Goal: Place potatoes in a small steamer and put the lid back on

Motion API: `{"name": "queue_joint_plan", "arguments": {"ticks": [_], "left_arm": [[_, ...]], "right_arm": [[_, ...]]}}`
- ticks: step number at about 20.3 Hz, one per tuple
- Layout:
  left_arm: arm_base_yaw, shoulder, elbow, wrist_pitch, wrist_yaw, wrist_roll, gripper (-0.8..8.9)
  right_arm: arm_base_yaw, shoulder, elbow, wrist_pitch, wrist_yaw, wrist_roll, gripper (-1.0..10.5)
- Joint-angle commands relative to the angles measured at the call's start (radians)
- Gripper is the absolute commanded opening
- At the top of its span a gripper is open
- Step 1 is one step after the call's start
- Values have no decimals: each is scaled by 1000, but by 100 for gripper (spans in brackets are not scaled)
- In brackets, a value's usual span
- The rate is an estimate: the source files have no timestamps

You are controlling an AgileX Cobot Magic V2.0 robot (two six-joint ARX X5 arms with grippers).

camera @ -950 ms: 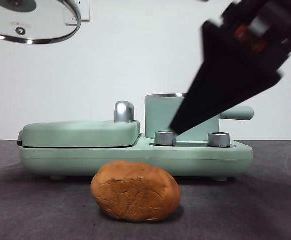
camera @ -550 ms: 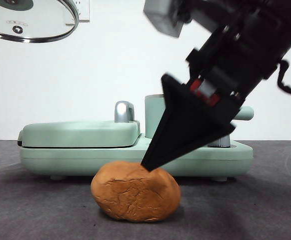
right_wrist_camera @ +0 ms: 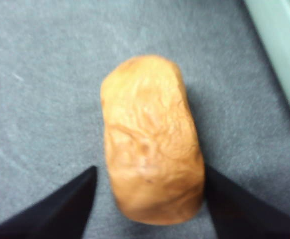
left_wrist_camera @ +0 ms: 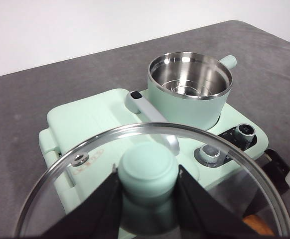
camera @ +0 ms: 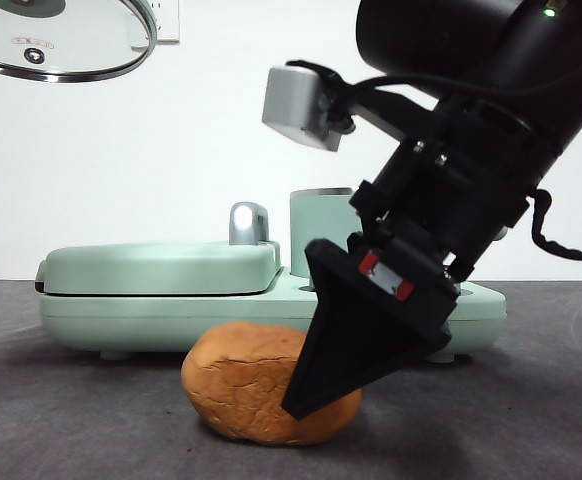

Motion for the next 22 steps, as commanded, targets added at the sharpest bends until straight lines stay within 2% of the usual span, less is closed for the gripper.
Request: {"name": "queue_joint_plan", "arguments": {"ticks": [1, 6, 10, 16, 18, 22], "left_arm": [[-4, -3, 14, 33, 0, -3, 15], [-4, -5, 14, 34, 0, -3, 15], [-4, -7, 14, 34, 0, -3, 15], [-4, -7, 14, 34, 0, -3, 15], [-4, -7, 14, 34, 0, -3, 15], [-4, -7, 14, 34, 0, -3, 15]], "right_arm": [[11, 15, 15, 12, 1, 21, 183], [10, -40, 19, -25, -7, 130, 168], [-1, -191, 94, -284, 20, 217, 168], [-91, -288, 384, -672, 162, 301, 168], [-143, -266, 491, -711, 160, 330, 168], [-222, -187, 635, -714, 161, 317, 168]]}}
